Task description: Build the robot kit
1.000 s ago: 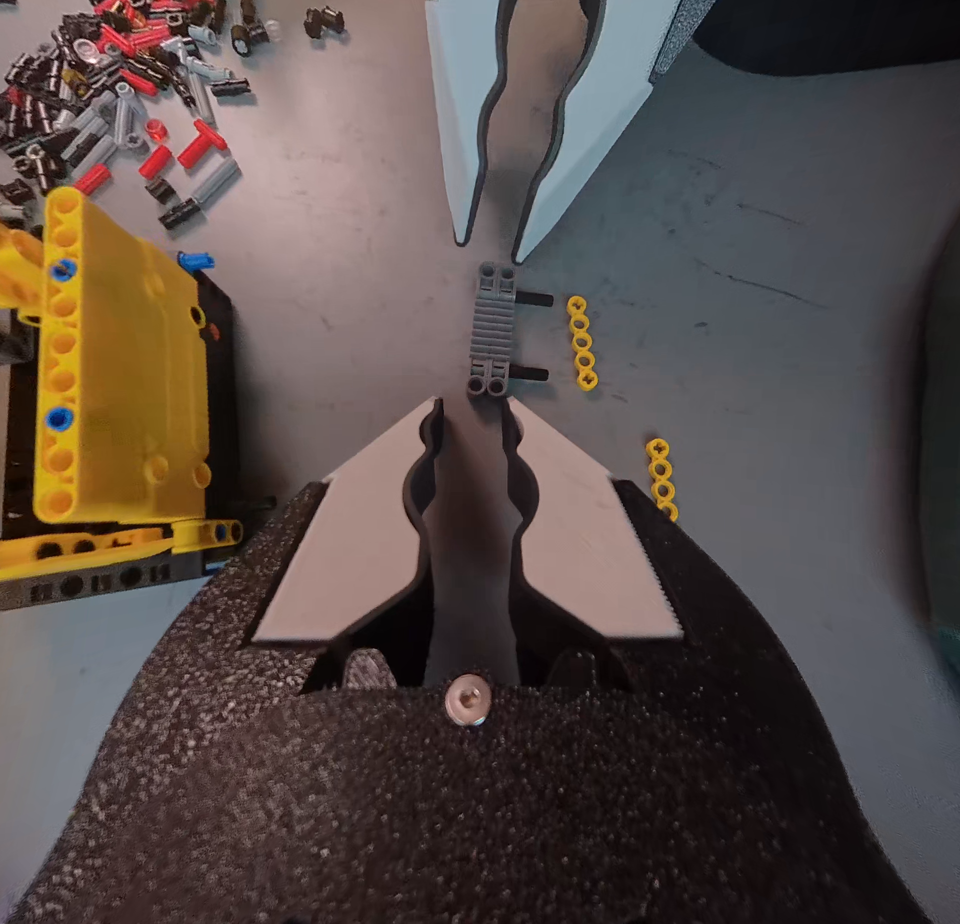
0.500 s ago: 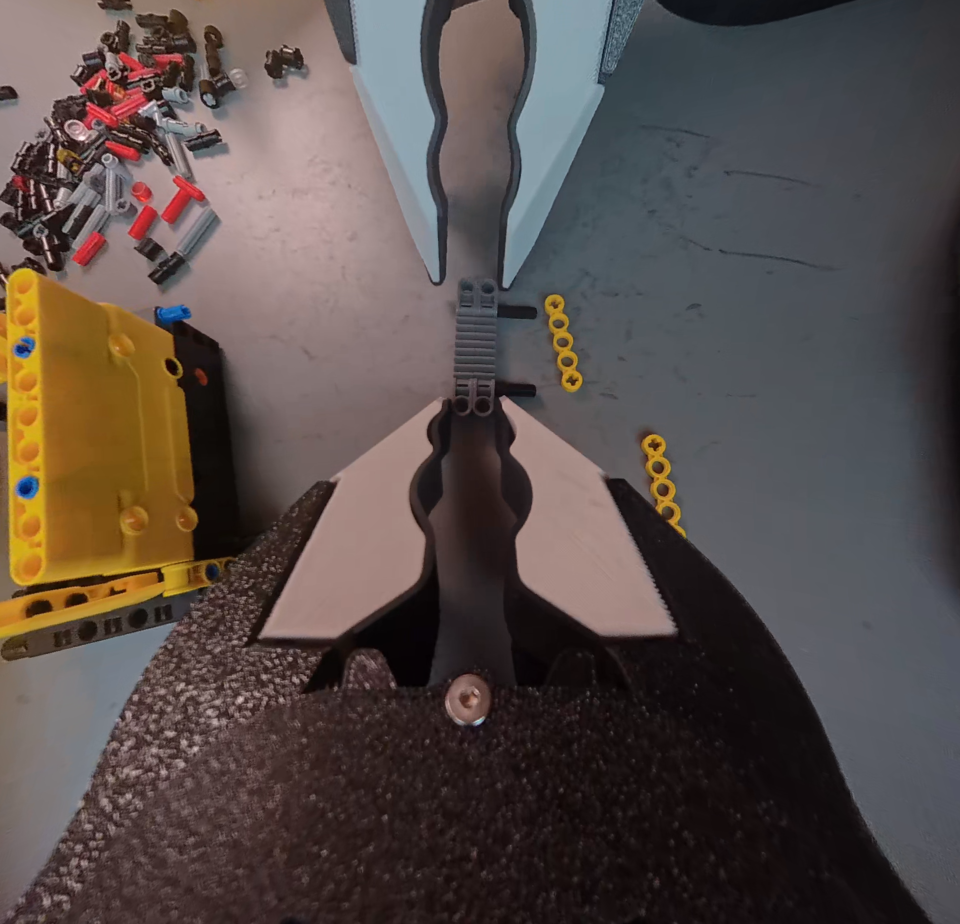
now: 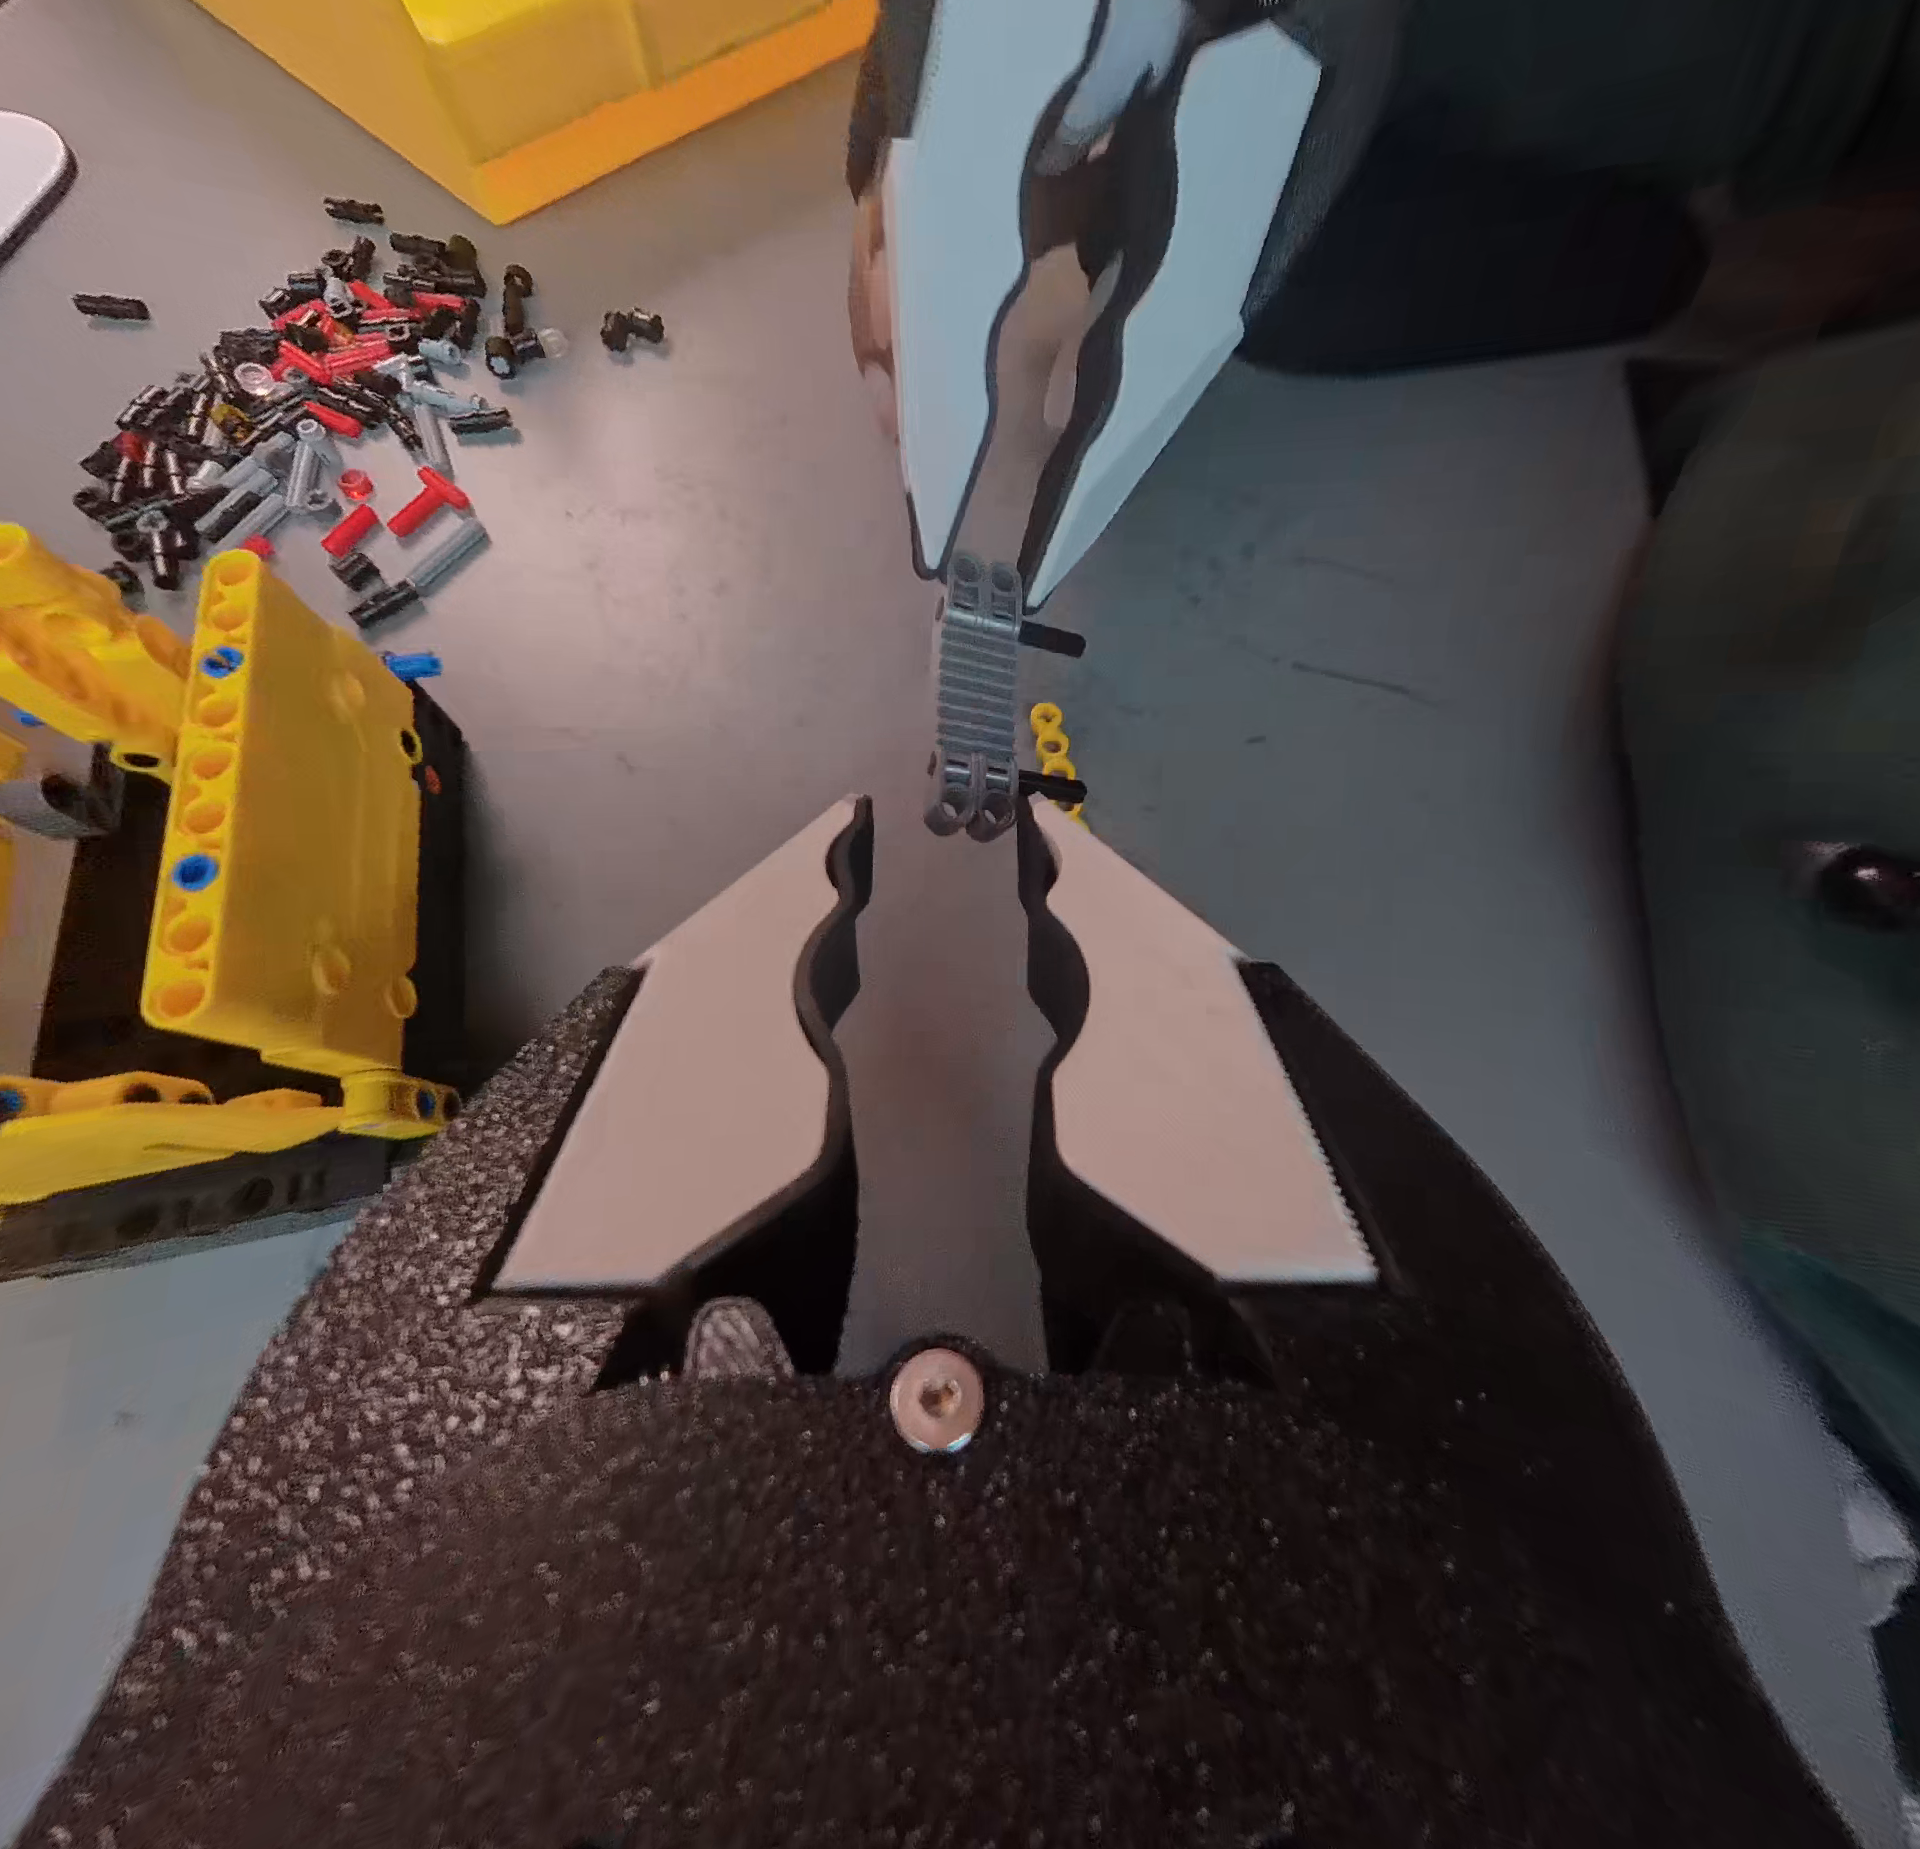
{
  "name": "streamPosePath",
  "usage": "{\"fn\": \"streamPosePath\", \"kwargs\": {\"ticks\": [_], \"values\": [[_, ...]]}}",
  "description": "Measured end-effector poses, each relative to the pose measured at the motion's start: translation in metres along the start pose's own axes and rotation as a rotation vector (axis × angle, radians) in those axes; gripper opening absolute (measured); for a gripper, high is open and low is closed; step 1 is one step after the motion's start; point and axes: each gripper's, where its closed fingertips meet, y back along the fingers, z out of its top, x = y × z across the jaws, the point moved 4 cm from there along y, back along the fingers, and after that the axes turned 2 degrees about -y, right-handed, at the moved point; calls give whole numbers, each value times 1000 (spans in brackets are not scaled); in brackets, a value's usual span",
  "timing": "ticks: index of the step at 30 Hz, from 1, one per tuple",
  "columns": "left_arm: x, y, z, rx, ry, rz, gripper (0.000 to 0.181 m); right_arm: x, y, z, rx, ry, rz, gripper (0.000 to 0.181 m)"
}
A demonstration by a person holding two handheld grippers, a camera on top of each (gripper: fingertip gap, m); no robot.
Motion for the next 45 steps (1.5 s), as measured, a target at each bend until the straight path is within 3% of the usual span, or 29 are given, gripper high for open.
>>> {"fn": "streamPosePath", "kwargs": {"ticks": [4,7,10,12,15,20,26,31,38,45], "values": [[-6,15,21,-198,225,-222,33,6,11,12,-52,184,-132,15],[-11,15,26,-226,290,-306,31,10,16,23,-56,312,-203,15],[-13,9,25,-191,253,-263,10,11,18,28,-47,387,-235,15],[-14,9,28,-188,229,-221,9,9,17,27,-31,400,-244,15],[-10,10,26,-163,191,-123,6,0,15,11,41,209,-187,17],[8,19,23,-170,150,28,6,13,3,-11,126,-157,143,20],[15,23,19,-166,112,98,6,20,-22,-18,274,-255,287,20],[14,25,18,-183,114,82,6,22,-26,-17,334,-261,266,7],[3,15,21,-169,87,32,6,24,-4,-30,382,-412,59,7],[-5,-4,23,-123,50,-28,6,26,-8,-29,328,-437,41,8]]}}
